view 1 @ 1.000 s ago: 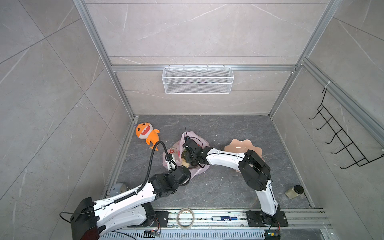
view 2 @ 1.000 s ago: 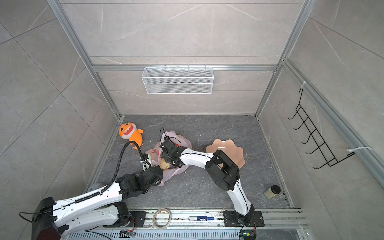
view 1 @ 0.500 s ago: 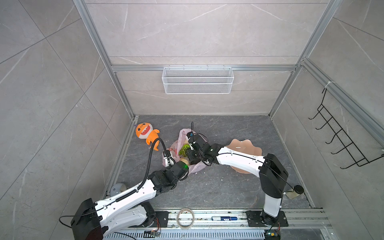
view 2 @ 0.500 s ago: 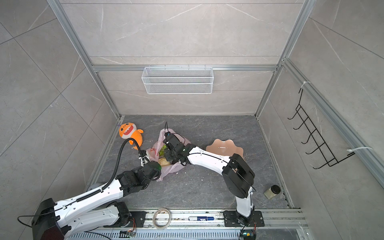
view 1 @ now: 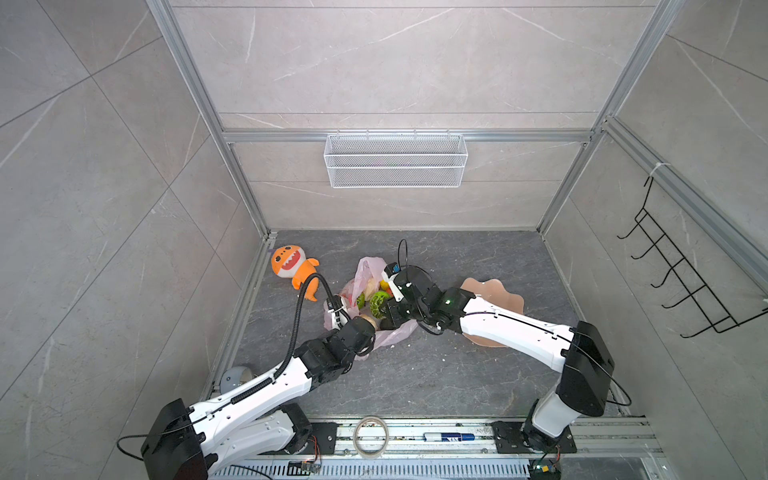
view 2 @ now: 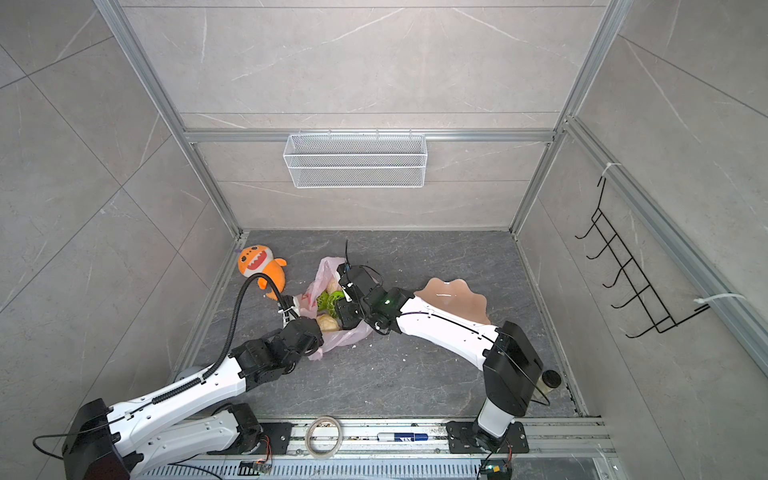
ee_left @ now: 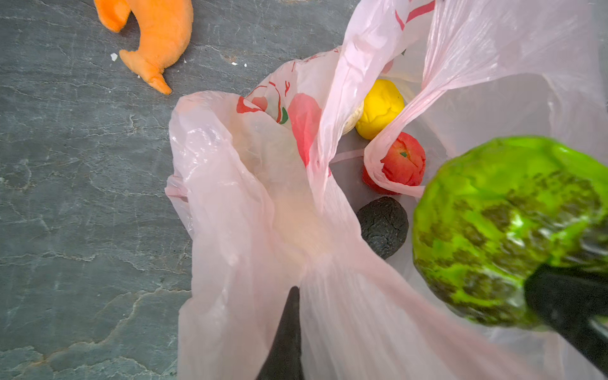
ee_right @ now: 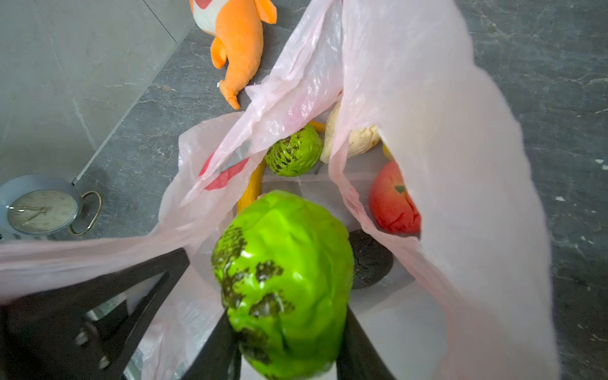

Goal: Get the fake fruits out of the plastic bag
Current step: 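Grasp the green bumpy fruit with the right gripper and lift it out, then carry the green fruit over the peach bowl and lower it in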

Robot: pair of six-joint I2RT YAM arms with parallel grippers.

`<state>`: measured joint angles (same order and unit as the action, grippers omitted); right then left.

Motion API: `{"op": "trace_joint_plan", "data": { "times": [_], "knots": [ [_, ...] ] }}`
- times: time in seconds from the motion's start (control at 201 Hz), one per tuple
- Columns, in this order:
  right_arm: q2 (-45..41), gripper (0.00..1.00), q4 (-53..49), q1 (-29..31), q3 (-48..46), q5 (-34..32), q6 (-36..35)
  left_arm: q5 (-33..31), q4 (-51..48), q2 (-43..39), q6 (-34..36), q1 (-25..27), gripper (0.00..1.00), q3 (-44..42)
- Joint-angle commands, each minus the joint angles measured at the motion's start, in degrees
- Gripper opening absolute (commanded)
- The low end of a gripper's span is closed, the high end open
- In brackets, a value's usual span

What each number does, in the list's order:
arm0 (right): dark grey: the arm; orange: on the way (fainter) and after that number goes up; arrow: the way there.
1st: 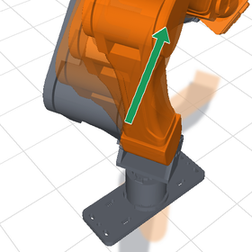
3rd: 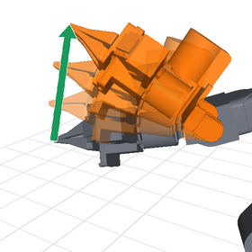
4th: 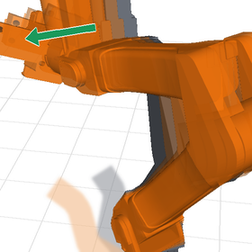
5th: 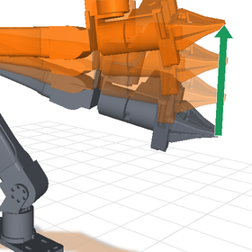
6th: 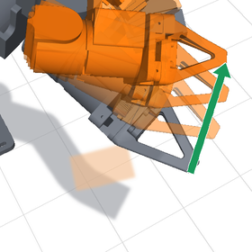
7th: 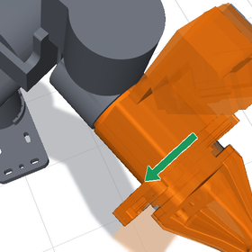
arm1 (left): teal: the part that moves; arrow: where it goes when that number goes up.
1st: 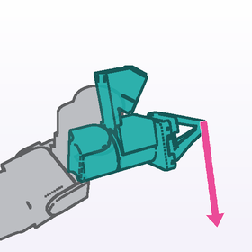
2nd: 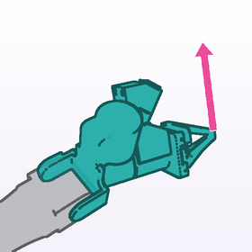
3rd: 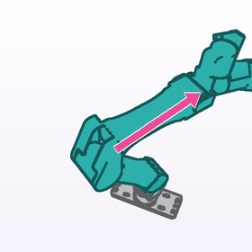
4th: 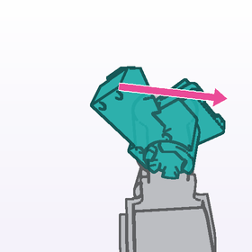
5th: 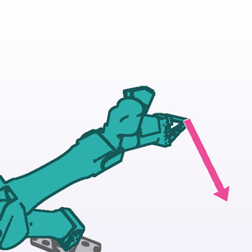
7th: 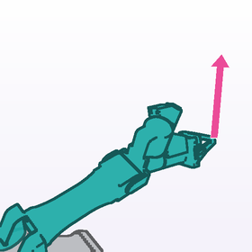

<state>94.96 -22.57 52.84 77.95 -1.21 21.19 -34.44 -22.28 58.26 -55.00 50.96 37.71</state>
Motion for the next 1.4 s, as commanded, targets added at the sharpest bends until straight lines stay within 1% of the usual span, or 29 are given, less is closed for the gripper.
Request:
{"op": "trace_joint_plan", "data": {
  "times": [0.0, 0.264, 0.393, 0.493, 0.612, 0.747, 0.941, 1.165, 1.399],
  "knots": [
    [-3.7, 0.18, -1.2, 0.0, -1.4, 2.0, 1.1, 0.4, 2.3, 0.7, 0.8, -0.3, 0.00, 0.6],
    [-9.6, 0.18, -5.5, -0.2, -1.0, -0.9, 0.2, 1.2, 3.4, 1.5, 0.9, -0.3, 0.00, 0.6],
    [-13.2, 0.18, -7.5, -1.7, -1.3, -1.4, 0.1, 1.6, 3.8, 1.9, 1.0, -0.3, 0.00, 0.7],
    [-16.2, 0.18, -8.9, -4.2, -2.6, -2.3, 0.2, 2.0, 4.0, 2.4, 0.9, -0.3, 0.00, 0.7],
    [-19.2, 0.18, -10.7, -8.7, -4.7, -3.2, 0.0, 2.3, 4.4, 2.6, 0.9, -0.2, 0.00, 0.7],
    [-21.1, 0.18, -13.6, -13.8, -6.8, -7.5, -0.7, 2.5, 4.7, 2.6, 1.3, -0.2, 0.00, 0.8],
    [-20.4, 0.18, -14.6, -19.4, -11.2, -13.2, -0.1, 2.8, 4.5, 2.4, 1.5, -0.3, 0.00, 0.8],
    [-15.9, 0.17, -12.8, -25.8, -16.4, -14.0, 1.6, 2.7, 4.1, 2.4, 1.3, -0.2, 0.00, 0.5],
    [-9.8, 0.16, -10.2, -29.8, -18.9, -14.5, 2.6, 2.4, 3.3, 1.6, 1.2, -0.2, 0.00, 0.5]
  ]
}}
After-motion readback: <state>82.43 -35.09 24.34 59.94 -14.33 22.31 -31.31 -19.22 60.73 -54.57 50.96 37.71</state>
